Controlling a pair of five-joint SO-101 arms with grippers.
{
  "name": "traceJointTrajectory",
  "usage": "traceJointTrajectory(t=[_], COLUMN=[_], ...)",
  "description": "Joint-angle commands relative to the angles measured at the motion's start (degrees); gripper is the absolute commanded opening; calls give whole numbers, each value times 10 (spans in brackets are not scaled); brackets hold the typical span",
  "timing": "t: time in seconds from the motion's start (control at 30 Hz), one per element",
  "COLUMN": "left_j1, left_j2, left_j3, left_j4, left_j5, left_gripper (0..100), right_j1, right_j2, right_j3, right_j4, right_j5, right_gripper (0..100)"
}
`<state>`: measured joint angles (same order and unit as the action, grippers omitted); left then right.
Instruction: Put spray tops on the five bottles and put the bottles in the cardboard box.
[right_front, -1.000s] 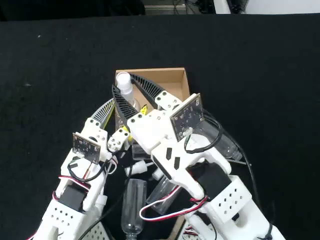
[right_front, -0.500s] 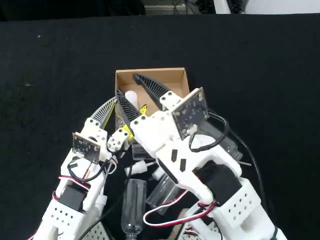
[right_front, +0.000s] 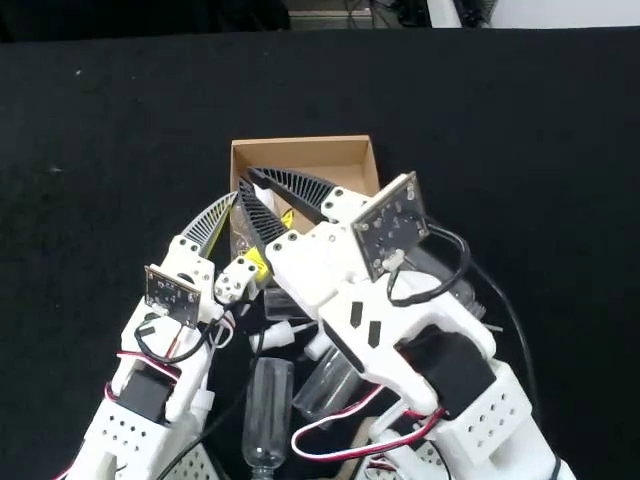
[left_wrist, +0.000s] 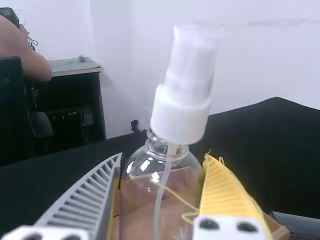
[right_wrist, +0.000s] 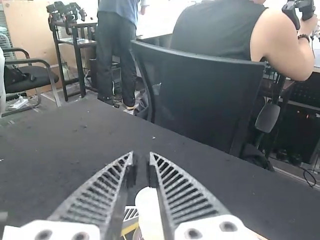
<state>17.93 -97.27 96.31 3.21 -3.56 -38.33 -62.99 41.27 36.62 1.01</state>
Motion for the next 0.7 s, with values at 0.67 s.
traceJointTrajectory(t=[0.67], left_j1=[0], left_j2=[-9], left_j3=[-12], left_j4=[2], left_j5=[0], left_gripper=[30], right_j1=[7], right_j2=[39], right_j3=[74], right_j4=[-135], right_j5=[53], right_gripper=[11])
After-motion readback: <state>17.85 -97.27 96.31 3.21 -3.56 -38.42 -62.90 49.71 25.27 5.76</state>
